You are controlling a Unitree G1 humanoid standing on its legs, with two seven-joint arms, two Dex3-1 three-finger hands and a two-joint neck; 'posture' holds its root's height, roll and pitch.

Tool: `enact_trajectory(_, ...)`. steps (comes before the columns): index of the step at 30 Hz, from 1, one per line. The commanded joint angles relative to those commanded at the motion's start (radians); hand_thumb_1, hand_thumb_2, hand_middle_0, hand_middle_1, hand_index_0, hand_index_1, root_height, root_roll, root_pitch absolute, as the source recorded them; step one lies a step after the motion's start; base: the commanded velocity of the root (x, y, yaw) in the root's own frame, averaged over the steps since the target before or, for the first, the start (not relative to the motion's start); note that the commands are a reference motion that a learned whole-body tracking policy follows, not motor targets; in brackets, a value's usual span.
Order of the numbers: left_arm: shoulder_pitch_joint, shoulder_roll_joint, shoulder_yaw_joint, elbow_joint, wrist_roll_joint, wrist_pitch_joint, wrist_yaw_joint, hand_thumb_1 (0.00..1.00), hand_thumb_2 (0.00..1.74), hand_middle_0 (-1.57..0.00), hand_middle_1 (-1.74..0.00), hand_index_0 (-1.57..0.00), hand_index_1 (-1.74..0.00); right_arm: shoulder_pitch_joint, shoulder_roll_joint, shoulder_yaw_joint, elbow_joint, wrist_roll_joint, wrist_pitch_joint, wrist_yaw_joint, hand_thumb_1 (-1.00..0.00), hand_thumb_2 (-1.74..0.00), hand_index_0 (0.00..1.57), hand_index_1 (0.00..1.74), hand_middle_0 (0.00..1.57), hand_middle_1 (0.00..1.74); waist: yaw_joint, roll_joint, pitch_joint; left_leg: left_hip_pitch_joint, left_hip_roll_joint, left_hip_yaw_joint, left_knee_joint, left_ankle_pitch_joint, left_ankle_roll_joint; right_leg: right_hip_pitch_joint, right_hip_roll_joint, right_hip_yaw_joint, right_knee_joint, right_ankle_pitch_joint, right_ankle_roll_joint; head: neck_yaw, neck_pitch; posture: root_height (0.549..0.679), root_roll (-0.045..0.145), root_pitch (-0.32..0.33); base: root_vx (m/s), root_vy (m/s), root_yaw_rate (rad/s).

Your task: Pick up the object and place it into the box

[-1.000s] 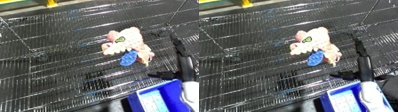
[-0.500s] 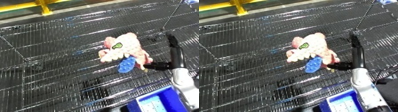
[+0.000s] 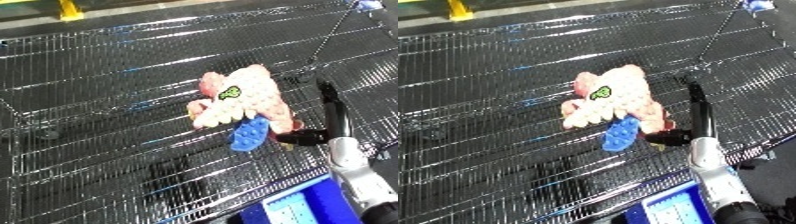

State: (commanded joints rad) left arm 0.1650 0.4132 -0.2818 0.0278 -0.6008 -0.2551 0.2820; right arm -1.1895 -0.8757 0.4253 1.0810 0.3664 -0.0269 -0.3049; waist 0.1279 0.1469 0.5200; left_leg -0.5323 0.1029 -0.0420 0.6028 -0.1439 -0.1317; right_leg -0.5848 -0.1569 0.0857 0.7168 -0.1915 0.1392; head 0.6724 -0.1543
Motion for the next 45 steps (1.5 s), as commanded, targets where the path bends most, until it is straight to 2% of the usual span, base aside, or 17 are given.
enact_trajectory(3, 0.005, 0.001, -0.001, -0.007, -0.003, 0.000, 0.004, 1.00, 1.74, -1.57, -1.74, -1.57, -1.74, -0.003, 0.004, 0.017, 0.022, -0.006, 0.008, 0.014, 0.00, 0.00, 0.00, 0.00, 0.00, 0.00, 0.005, 0.000, 0.000, -0.021, 0.000, -0.007, 0.005, 0.002, -0.0012, -0.017, 0.0009, -0.006, 0.008, -0.003, -0.0017, -0.001, 0.005, 0.630, 0.036, 0.099, -0.004, -0.001, 0.056)
enact_trajectory(13, 0.017, -0.009, 0.018, -0.001, -0.019, -0.013, 0.033, 1.00, 1.74, -1.57, -1.74, -1.57, -1.74, 0.033, 0.014, 0.026, 0.042, 0.017, 0.011, 0.045, -0.50, -0.87, 0.79, 0.87, 0.79, 0.87, 0.016, -0.012, 0.000, -0.051, 0.007, -0.025, 0.004, 0.004, -0.0061, -0.037, 0.0035, -0.022, 0.014, -0.012, -0.0017, 0.001, 0.001, 0.629, 0.031, 0.122, 0.004, -0.004, 0.041)
enact_trajectory(23, -0.001, -0.012, 0.029, 0.008, 0.000, -0.011, 0.058, 1.00, 1.74, -1.57, -1.74, -1.57, -1.74, 0.058, 0.052, 0.017, 0.044, 0.008, 0.012, 0.039, -1.00, -1.74, 1.57, 1.74, 1.57, 1.74, 0.005, -0.020, 0.000, -0.032, 0.013, -0.018, -0.012, 0.001, -0.0103, -0.023, 0.0077, -0.022, 0.007, -0.018, -0.0006, -0.030, -0.001, 0.631, 0.033, 0.121, 0.002, 0.011, -0.023)
enact_trajectory(34, -0.003, -0.011, 0.037, 0.013, -0.007, -0.019, 0.043, 1.00, 1.74, -1.57, -1.74, -1.57, -1.74, 0.103, 0.072, -0.011, 0.017, 0.023, 0.005, 0.010, -1.00, -1.74, 1.57, 1.74, 1.57, 1.74, -0.001, -0.021, 0.000, 0.000, 0.018, -0.011, -0.028, 0.002, -0.0153, 0.003, 0.0040, -0.025, 0.001, -0.018, 0.0007, -0.031, -0.026, 0.633, 0.036, 0.102, -0.025, 0.001, -0.010)
enact_trajectory(45, -0.044, -0.025, 0.039, 0.059, 0.012, -0.012, 0.038, 1.00, 1.74, -1.57, -1.74, -1.57, -1.74, 0.321, 0.079, -0.168, -0.240, 0.057, -0.074, -0.056, -1.00, -1.74, 1.57, 1.74, 1.57, 1.74, -0.042, -0.039, 0.000, 0.077, 0.027, 0.000, -0.052, -0.002, -0.0104, 0.075, -0.0079, -0.023, -0.021, -0.017, 0.0086, -0.034, -0.050, 0.637, 0.040, 0.055, -0.044, 0.013, -0.041)
